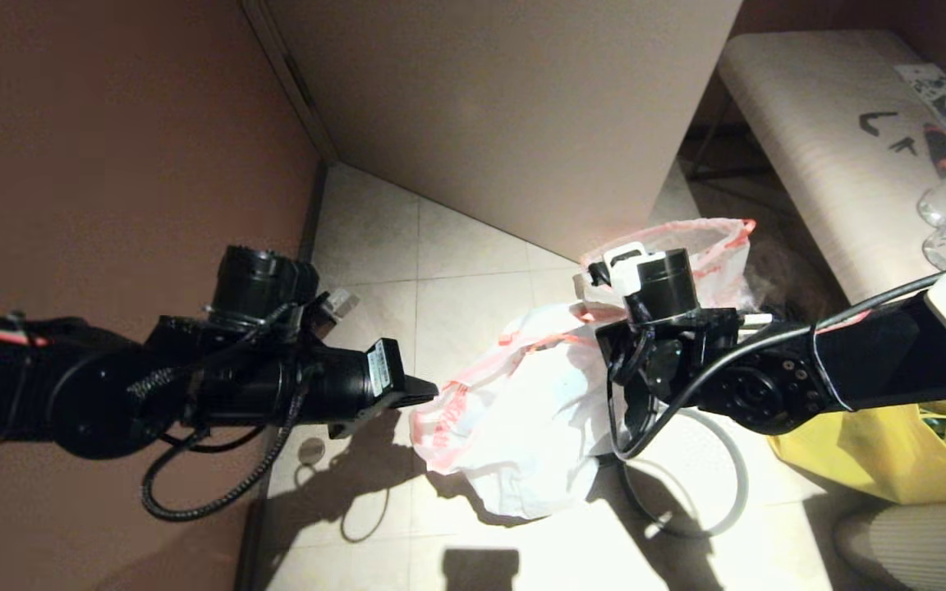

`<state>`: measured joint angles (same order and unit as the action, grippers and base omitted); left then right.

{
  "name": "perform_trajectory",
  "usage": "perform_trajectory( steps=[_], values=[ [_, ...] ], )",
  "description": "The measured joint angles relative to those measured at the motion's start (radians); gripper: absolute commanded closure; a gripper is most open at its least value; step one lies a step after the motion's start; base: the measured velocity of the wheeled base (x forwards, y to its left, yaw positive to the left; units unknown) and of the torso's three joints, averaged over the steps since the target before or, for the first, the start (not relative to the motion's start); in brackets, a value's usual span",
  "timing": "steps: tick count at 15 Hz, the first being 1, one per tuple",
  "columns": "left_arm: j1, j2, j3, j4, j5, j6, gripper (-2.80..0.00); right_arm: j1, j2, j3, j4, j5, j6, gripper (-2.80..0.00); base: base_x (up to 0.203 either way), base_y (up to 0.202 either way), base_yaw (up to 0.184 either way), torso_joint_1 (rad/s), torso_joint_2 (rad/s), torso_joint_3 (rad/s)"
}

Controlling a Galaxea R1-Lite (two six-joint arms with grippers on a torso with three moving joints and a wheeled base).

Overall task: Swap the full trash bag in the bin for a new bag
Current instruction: Put the new garbage bag on the trash can

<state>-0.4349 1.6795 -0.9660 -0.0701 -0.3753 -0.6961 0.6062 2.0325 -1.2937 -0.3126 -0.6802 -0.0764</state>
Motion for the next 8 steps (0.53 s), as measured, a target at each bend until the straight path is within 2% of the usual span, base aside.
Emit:
perform_trajectory(
  steps=[2, 4, 5, 8],
  values=[
    [-0.002, 0.028, -0.097, 0.238, -0.015, -0.034, -2.8, 0.0, 0.003, 0.002, -0.007, 0.0, 0.0, 0.0, 0.0, 0.0, 0.0, 0.0, 0.0, 0.0],
    [-0.006, 0.078, -0.141, 0.385, -0.022, -0.05, -2.8, -0.004, 0.008, 0.002, -0.03, 0.0, -0.002, 0.0, 0.0, 0.0, 0.0, 0.0, 0.0, 0.0],
    [-0.006, 0.104, -0.147, 0.418, -0.023, -0.063, -2.8, -0.005, 0.01, 0.001, -0.041, 0.0, -0.002, 0.0, 0.0, 0.0, 0.0, 0.0, 0.0, 0.0],
    [-0.005, 0.16, -0.145, 0.42, -0.04, -0.085, -2.8, -0.007, 0.019, 0.001, -0.069, 0.0, -0.001, 0.0, 0.0, 0.0, 0.0, 0.0, 0.0, 0.0]
  ],
)
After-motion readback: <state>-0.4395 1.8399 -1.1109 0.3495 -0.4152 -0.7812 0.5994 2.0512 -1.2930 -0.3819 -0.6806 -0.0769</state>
